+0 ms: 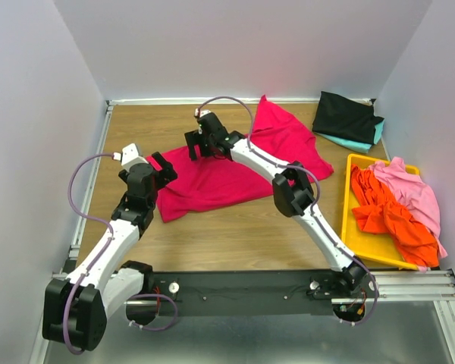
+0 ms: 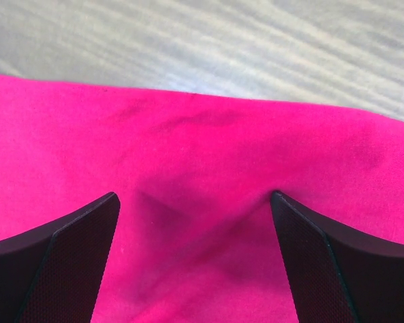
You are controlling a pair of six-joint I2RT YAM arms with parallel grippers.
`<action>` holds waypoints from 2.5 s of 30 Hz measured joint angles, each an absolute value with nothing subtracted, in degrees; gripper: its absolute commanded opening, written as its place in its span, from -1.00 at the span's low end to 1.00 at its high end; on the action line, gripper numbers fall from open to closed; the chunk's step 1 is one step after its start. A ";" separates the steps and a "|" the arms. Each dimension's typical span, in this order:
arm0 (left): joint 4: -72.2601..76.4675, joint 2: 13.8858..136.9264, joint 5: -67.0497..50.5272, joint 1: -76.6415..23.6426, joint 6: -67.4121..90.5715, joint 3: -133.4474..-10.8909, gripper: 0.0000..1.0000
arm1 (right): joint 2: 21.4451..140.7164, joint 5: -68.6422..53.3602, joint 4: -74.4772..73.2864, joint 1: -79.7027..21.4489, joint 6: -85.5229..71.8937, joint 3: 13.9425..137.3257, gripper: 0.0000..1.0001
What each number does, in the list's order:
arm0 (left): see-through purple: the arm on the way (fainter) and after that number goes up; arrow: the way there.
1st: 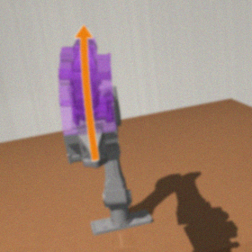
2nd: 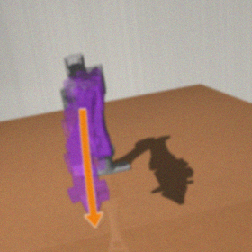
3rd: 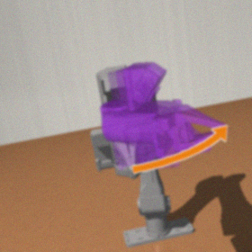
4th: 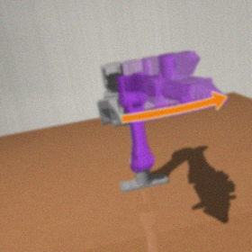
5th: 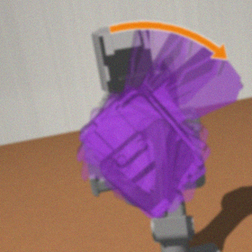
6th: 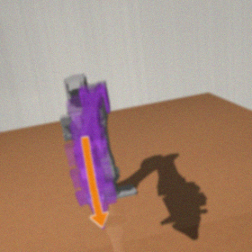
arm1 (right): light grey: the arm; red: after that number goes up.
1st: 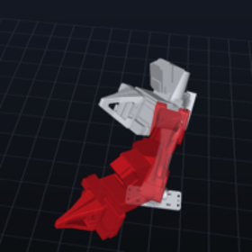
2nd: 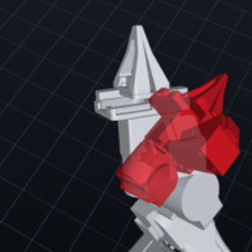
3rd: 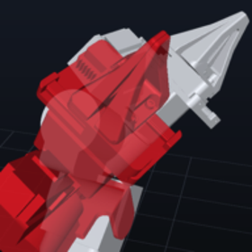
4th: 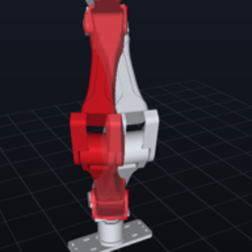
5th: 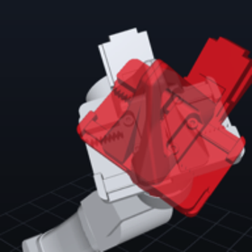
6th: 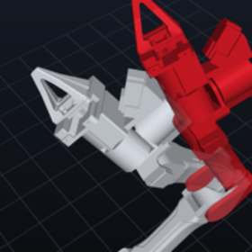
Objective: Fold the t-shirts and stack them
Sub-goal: Fold the tshirt
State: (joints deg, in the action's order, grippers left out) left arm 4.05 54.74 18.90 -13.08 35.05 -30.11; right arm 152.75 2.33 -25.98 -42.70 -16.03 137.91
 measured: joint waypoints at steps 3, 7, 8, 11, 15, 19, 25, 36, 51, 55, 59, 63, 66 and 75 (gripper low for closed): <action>3.95 53.84 18.94 -13.08 35.24 -29.43 0.97 | 154.23 2.13 -26.83 -41.85 -17.34 140.81 1.00; 3.97 53.32 19.11 -13.08 35.40 -29.17 0.97 | 156.16 1.30 -27.46 -40.29 -18.70 144.35 1.00; 3.97 53.28 19.16 -13.08 35.42 -29.10 0.97 | 156.79 0.78 -27.53 -39.70 -19.05 145.40 1.00; 3.97 53.08 19.55 -13.08 35.48 -28.77 0.97 | 157.84 -1.08 -27.51 -37.87 -19.92 147.20 1.00; 3.81 52.77 20.27 -13.08 35.77 -27.70 0.94 | 157.93 -4.54 -27.14 -35.64 -20.60 147.48 1.00; 3.70 54.11 21.43 -13.06 36.01 -27.11 0.86 | 157.93 -8.58 -25.58 -33.98 -20.91 147.22 1.00; 3.20 61.95 21.45 -12.47 35.99 -27.92 0.80 | 154.34 -12.25 -22.11 -33.26 -21.04 141.58 1.00; 2.44 74.81 20.82 -11.29 34.48 -35.14 0.56 | 125.86 -16.40 -11.92 -33.15 -20.67 114.02 0.90; 0.19 90.13 20.36 -10.55 29.85 -46.19 0.39 | 106.37 -9.21 -4.25 -24.93 -21.26 75.96 0.92; -0.71 91.98 20.60 -10.50 29.23 -47.29 0.26 | 104.07 -8.36 -3.07 -21.47 -21.65 71.70 0.92; -1.58 93.93 20.88 -10.44 28.51 -48.58 0.11 | 101.91 -8.27 -1.80 -21.02 -21.69 69.12 0.93; -2.33 94.85 20.88 -10.46 28.03 -48.90 -0.06 | 101.01 -8.27 -0.32 -21.10 -21.93 67.57 0.93; -2.76 95.64 20.86 -10.44 27.42 -49.58 -0.19 | 100.82 -8.29 0.34 -21.10 -22.00 66.98 0.93; -2.98 98.59 20.64 -10.44 26.20 -51.90 -1.00 | 98.39 -8.14 1.26 -20.73 -22.02 64.36 0.95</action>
